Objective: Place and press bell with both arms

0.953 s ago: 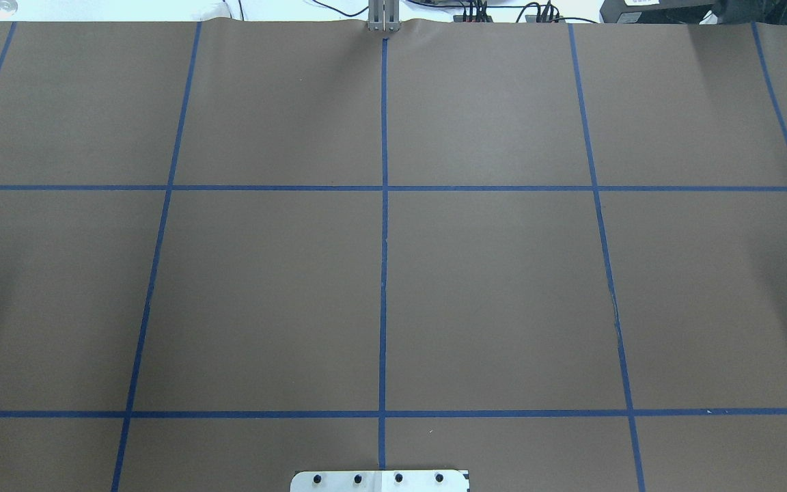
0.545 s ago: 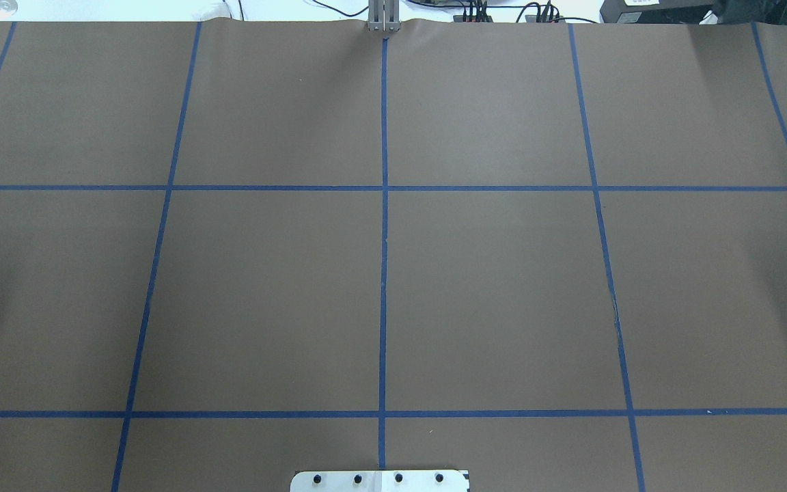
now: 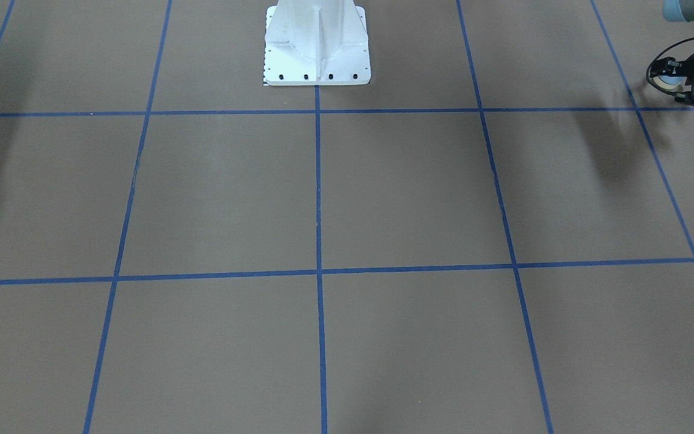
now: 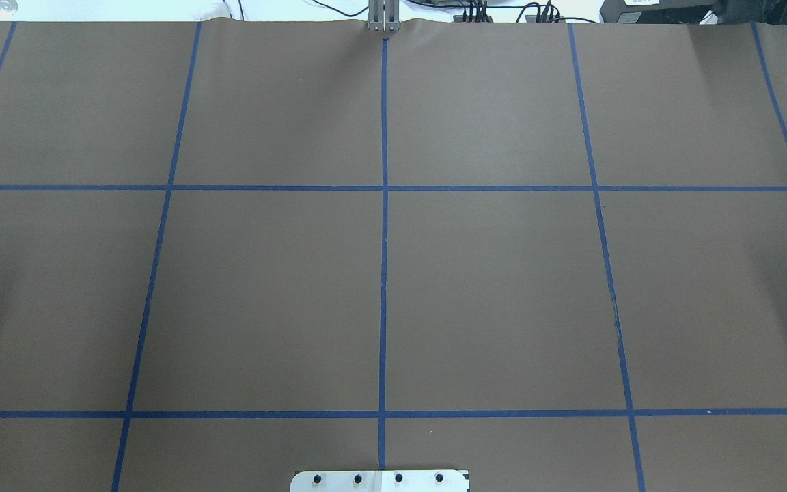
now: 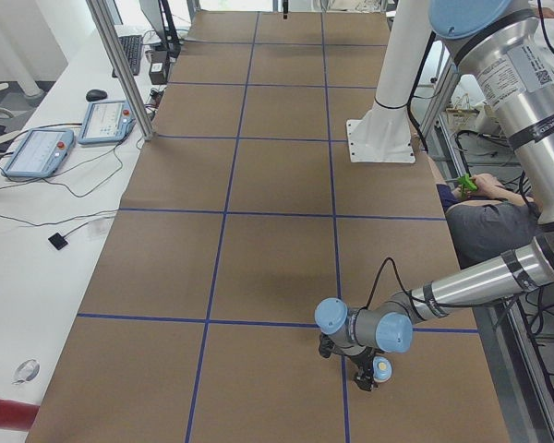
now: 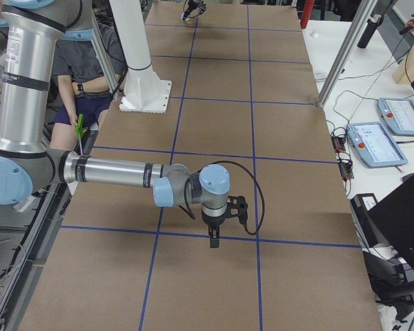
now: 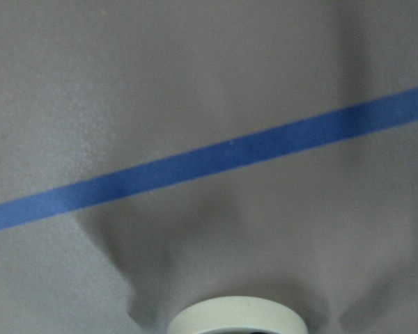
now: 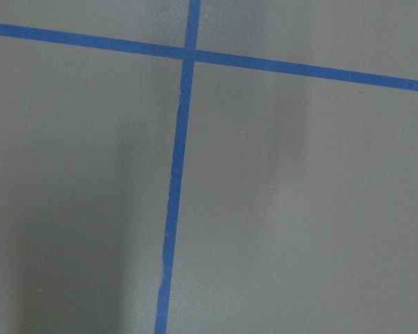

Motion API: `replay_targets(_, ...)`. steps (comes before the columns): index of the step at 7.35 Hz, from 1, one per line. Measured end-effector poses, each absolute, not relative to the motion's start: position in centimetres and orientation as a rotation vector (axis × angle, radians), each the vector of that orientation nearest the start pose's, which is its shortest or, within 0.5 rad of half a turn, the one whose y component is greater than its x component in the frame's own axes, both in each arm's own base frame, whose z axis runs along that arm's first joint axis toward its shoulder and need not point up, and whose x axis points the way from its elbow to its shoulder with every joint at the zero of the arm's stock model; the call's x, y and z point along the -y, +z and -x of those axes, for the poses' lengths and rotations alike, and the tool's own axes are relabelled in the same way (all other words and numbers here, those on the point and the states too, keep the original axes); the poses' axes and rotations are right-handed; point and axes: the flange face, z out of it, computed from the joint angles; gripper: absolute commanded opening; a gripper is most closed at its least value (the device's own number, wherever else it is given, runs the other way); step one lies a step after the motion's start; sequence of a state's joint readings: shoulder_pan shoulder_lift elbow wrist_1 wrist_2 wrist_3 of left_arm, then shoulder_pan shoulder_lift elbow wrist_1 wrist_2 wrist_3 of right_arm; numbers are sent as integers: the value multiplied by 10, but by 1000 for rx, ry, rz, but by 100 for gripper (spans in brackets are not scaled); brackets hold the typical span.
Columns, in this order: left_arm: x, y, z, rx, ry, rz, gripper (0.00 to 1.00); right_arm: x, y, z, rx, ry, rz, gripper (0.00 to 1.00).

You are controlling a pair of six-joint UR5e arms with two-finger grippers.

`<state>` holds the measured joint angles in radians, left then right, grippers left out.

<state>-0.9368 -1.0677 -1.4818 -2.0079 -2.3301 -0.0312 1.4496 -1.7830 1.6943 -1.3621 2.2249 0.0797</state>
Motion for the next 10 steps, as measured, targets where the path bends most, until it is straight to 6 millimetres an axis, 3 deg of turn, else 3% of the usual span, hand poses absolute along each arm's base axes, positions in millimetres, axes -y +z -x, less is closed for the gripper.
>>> replay_targets(4,202,842,-70,-672,514,402,71,415,675,-23,663,-82,-56,100)
replay_targets(6,200,843,-68,-671,515,404,31,415,674,-23,664,-83,-60,100)
replay_targets(10,206,831,-74,-701,536,351,20,415,673,-22,669,-82,-60,100)
